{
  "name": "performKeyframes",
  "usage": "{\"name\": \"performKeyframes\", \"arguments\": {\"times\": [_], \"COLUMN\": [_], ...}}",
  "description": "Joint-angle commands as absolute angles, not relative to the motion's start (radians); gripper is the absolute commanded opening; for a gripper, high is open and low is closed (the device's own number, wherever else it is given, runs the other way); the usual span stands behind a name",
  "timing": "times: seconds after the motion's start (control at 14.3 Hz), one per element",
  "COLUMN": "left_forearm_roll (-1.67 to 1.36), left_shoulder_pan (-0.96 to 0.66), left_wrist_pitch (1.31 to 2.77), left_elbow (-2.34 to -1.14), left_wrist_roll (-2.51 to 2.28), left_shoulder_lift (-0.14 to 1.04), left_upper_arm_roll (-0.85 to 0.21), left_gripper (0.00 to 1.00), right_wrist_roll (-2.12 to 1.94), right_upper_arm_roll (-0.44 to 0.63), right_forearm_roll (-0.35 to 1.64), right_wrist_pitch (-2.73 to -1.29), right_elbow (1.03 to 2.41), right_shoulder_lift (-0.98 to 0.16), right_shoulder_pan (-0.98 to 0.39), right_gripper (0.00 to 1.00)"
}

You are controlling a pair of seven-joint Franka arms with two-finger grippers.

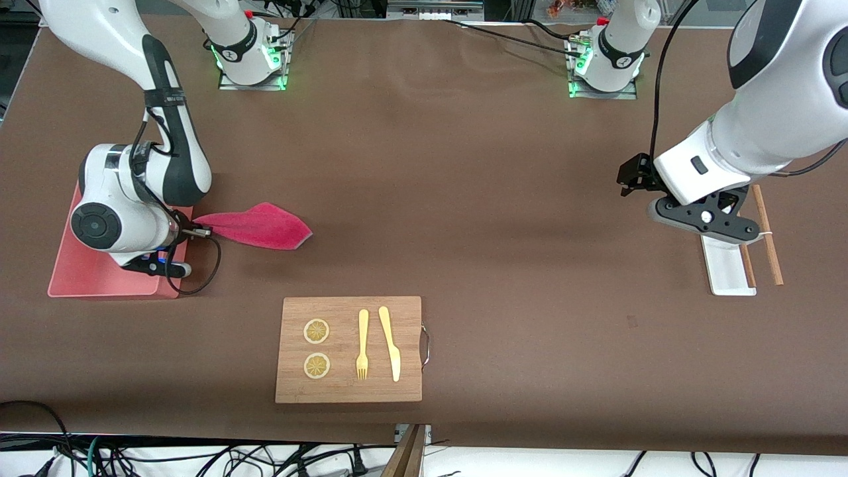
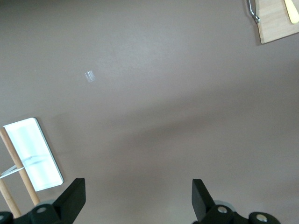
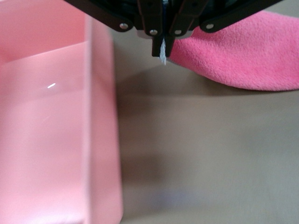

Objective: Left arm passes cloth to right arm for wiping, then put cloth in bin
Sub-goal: 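Wipe the cloth across the table toward the wooden board, right gripper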

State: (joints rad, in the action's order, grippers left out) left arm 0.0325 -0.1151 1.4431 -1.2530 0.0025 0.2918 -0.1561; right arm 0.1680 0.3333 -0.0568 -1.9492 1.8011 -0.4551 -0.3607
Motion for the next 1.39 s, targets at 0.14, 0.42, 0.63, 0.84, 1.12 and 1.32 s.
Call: {"name": "performKeyframes", "arguments": {"times": [0.14,0.42,0.63,0.84,1.12,1.32], "left_forearm_roll": [0.064,0.055,0.057,0.054,0.052,0.052], "left_shoulder_pan": [-0.068,-0.048,-0.051,-0.061,-0.055,-0.055], "left_wrist_pitch": [1.501,1.621,1.689,1.72,1.718,1.715], "left_elbow": [-1.434,-1.56,-1.571,-1.624,-1.652,-1.643], "left_wrist_roll": [-0.044,-0.038,-0.037,-0.043,-0.046,-0.046], "left_shoulder_lift": [0.134,0.072,0.061,0.022,-0.005,0.005], "left_upper_arm_roll": [-0.144,-0.057,-0.049,-0.048,-0.049,-0.051], "left_gripper": [1.0,1.0,1.0,1.0,1.0,1.0], "right_wrist_roll": [0.216,0.481,0.668,0.829,1.033,1.199], "right_upper_arm_roll": [0.24,0.114,0.048,0.0,-0.04,-0.098], "right_forearm_roll": [-0.135,-0.06,-0.058,-0.017,-0.003,0.02], "right_wrist_pitch": [-1.962,-2.063,-2.108,-2.121,-2.204,-2.291], "right_elbow": [1.71,1.707,1.66,1.58,1.482,1.47], "right_shoulder_lift": [-0.503,-0.541,-0.59,-0.644,-0.724,-0.744], "right_shoulder_pan": [-0.371,-0.387,-0.408,-0.443,-0.498,-0.506], "right_gripper": [0.0,0.0,0.0,0.0,0.0,0.0]}}
